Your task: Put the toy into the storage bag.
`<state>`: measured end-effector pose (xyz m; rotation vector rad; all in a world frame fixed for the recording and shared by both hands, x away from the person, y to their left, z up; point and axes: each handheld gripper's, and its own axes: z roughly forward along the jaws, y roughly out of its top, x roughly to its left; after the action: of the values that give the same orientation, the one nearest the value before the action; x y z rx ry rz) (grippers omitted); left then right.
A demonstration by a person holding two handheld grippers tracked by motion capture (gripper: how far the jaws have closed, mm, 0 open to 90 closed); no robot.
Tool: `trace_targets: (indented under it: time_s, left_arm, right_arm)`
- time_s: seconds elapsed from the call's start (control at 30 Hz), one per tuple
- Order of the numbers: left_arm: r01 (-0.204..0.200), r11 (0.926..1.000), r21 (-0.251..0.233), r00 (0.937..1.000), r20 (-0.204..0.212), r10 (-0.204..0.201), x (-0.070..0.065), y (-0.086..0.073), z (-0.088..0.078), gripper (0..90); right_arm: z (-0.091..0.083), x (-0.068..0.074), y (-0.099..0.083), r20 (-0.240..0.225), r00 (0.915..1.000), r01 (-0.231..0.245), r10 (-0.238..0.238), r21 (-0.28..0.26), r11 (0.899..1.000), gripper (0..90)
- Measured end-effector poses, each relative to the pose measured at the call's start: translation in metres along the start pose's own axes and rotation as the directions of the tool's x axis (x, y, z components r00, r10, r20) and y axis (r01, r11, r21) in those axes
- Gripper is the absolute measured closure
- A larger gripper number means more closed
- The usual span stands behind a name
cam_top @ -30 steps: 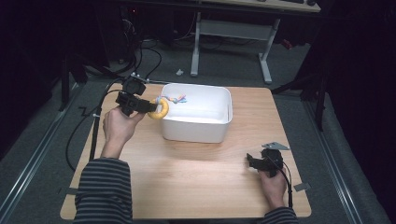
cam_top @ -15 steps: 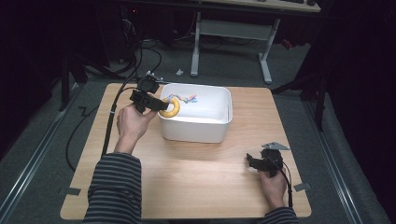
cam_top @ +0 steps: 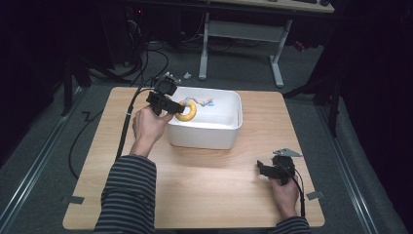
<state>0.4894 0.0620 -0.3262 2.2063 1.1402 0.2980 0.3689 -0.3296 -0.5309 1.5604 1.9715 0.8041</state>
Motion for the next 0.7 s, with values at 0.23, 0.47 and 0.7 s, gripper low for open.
trace_targets:
  time_s: [0.23,0.47,0.7]
  left_arm:
    - [0.006,0.9999,0.010,0.9999,-0.008,-0.006,-0.002,0.002,0.012,66.8]
    - [-0.009,0.9997,0.022,0.9999,-0.014,0.009,-0.005,0.003,0.024,66.7]
    - [-0.018,0.9993,0.032,0.9993,-0.033,0.019,-0.009,0.004,0.036,66.7]
  right_arm:
    - [0.000,0.000,0.000,-0.001,1.0000,0.002,-0.002,0.000,1.000,20.9]
    - [0.000,0.000,0.000,-0.002,1.0000,0.001,-0.001,-0.002,1.000,20.8]
    - [0.000,0.000,0.000,-0.003,1.0000,0.001,-0.001,-0.002,1.000,20.9]
